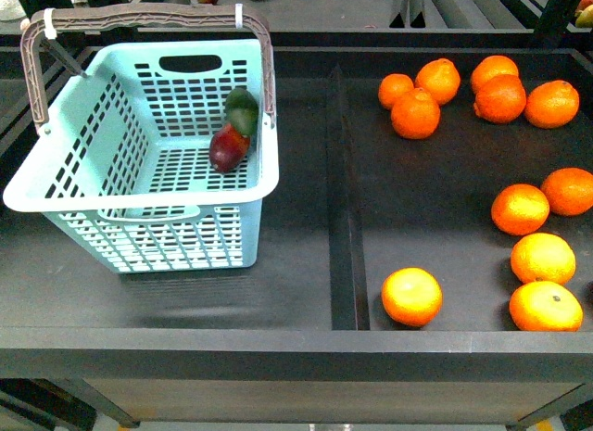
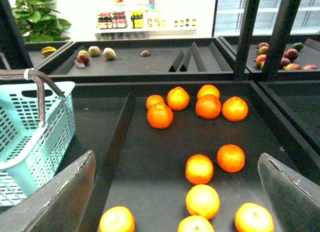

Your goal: Pick mango and avocado into basket

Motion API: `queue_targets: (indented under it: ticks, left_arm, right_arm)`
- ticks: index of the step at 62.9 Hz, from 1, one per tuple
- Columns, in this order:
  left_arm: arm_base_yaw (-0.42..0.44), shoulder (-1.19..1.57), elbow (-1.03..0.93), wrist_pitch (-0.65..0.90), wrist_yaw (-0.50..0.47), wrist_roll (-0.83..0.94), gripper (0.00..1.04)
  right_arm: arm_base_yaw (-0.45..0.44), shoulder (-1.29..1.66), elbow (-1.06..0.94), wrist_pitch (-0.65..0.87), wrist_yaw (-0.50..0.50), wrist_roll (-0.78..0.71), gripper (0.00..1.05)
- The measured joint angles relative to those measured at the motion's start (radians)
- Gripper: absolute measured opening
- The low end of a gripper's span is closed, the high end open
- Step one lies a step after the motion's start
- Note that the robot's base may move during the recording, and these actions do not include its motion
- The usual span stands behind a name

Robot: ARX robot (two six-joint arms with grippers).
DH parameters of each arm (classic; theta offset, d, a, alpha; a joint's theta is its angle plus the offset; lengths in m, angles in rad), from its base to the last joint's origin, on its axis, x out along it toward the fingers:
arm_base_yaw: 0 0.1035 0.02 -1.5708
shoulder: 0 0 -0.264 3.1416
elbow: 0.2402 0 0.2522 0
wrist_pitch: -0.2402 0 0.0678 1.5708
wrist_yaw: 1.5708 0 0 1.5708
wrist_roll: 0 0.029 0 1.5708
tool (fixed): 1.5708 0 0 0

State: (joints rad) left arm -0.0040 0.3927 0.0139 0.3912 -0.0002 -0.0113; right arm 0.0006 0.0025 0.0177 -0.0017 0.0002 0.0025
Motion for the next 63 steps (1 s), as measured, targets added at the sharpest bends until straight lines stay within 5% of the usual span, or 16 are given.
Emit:
queue_targets:
  ticks: [50, 63]
  left_arm:
    - [0.000, -0.386, 0.000, -0.389, 0.000, 0.000, 0.02]
    - [0.001, -0.386, 0.000, -0.389, 0.000, 0.000, 0.46]
  right_arm:
    - [0.000, 0.000, 0.000, 0.000, 0.000, 0.000, 0.96]
    - [0.000, 0.000, 0.000, 0.000, 0.000, 0.000, 0.96]
